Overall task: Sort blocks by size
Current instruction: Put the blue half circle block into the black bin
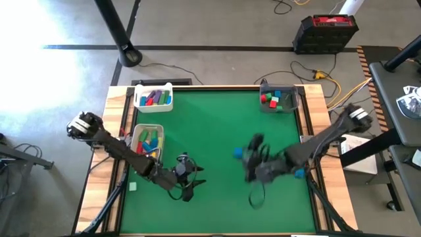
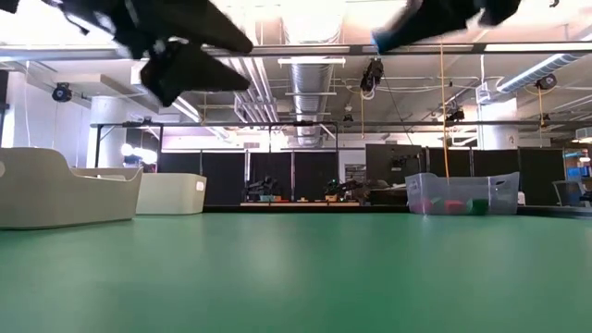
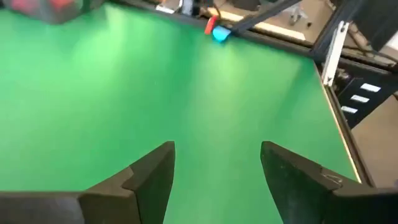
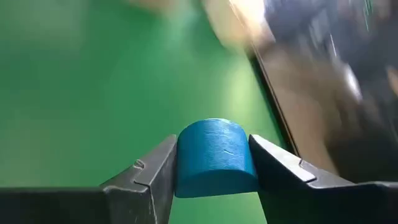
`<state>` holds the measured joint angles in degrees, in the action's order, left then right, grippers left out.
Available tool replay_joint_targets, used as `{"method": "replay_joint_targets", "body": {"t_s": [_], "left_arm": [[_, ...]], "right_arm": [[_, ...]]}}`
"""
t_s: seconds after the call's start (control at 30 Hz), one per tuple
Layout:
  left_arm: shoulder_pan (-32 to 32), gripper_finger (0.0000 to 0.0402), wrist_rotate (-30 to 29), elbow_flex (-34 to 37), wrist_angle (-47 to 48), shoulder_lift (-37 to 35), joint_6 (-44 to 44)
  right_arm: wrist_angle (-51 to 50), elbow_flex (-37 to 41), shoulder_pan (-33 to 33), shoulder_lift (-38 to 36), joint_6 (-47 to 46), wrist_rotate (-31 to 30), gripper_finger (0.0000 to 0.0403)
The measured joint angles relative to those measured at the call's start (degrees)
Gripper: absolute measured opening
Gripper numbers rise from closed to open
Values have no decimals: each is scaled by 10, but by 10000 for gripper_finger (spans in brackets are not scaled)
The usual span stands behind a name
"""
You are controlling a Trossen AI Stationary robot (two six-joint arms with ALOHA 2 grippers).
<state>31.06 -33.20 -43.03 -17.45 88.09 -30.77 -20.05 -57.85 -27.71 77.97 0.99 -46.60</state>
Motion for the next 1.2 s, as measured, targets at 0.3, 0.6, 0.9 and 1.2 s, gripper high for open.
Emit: {"method": "replay_joint_targets", "body": {"t_s": [0.3,0.6,0.9,1.2], "left_arm": [[43,206,-22,-3,8,48,-38],[50,201,-2,-3,44,73,-80],[90,201,73,-17,114,62,-164],[138,201,201,-214,565,78,-309]], "right_arm": [[-408,1,283,-143,-272,42,166],[-342,8,639,-94,-136,282,169],[-283,9,801,15,-99,403,173],[-232,9,839,119,-101,435,165]]}}
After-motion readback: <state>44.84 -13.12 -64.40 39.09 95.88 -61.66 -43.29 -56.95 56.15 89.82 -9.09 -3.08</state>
